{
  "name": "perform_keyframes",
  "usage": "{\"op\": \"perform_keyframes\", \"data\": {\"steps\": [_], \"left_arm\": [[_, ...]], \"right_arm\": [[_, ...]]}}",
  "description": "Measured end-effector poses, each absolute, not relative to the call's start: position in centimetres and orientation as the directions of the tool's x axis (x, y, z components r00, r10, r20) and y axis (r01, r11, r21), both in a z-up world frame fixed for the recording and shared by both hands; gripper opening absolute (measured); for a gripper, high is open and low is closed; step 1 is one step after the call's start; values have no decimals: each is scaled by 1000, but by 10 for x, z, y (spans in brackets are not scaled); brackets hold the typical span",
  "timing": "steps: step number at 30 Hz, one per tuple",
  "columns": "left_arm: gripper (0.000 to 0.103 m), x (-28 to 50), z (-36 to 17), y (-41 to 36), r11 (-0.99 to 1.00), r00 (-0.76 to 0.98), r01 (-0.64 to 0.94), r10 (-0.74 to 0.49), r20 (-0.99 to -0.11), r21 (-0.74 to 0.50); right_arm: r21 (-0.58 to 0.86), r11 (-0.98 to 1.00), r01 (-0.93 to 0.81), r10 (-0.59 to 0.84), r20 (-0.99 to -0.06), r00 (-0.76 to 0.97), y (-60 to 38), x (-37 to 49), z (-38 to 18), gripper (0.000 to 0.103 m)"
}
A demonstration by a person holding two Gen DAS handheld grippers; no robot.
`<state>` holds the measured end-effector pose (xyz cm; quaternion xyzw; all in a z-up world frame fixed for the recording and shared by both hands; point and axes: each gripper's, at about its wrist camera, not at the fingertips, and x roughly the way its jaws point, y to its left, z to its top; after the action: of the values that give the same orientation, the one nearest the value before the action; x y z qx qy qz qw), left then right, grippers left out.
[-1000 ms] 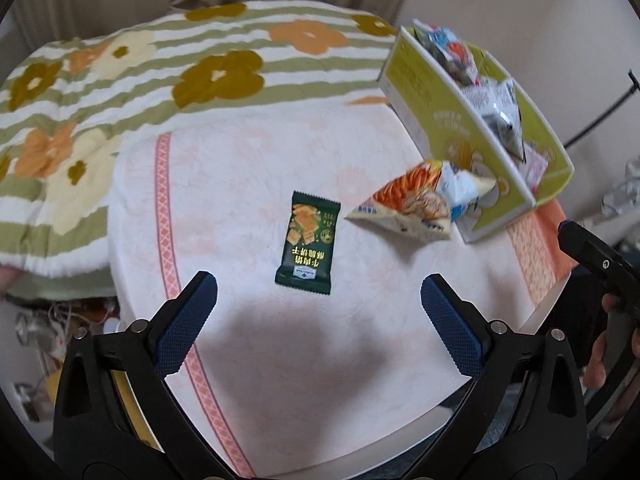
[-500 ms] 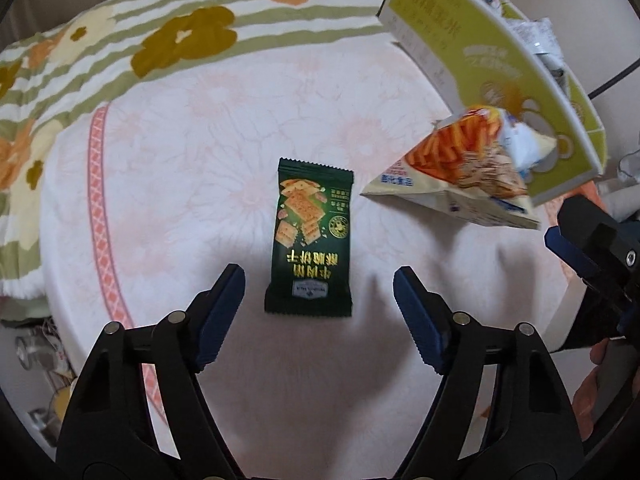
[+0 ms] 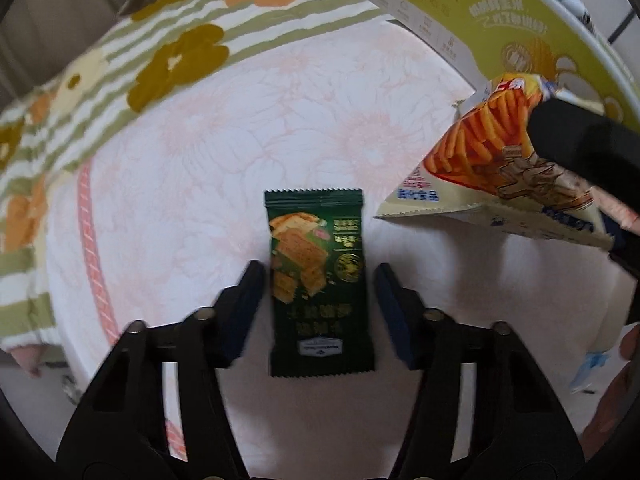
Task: Organize snacks
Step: 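Grasp the green cracker packet with the left tool while the right tool grasps the yellow cheese-sticks bag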
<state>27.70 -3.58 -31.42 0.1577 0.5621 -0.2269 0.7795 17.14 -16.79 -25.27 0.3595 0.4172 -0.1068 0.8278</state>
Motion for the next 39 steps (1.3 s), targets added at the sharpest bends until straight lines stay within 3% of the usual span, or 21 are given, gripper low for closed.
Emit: {"op": "perform_keyframes", "data": {"steps": [6,21,23,30,39], "left_arm": [[41,287,-314,-28,850,229,523,-211,-950,-63],[41,295,-297,2,889,222,433,-267,-938,-151],[41,293,-293,8,894,231,424,-263,-937,-146],[41,293,-281,31,916,261,371,-263,-929,-155],[41,286,-219,49,924,360,339,-300,-883,-176]], "right_arm": [[513,693,507,122,-776,619,-176,181,-260,98],[463,724,511,88,-797,598,-174,190,-272,98],[456,737,499,95,-800,592,-173,193,-273,95],[450,769,454,132,-807,576,-170,193,-271,67],[453,847,278,193,-749,634,-149,179,-221,65]]}}
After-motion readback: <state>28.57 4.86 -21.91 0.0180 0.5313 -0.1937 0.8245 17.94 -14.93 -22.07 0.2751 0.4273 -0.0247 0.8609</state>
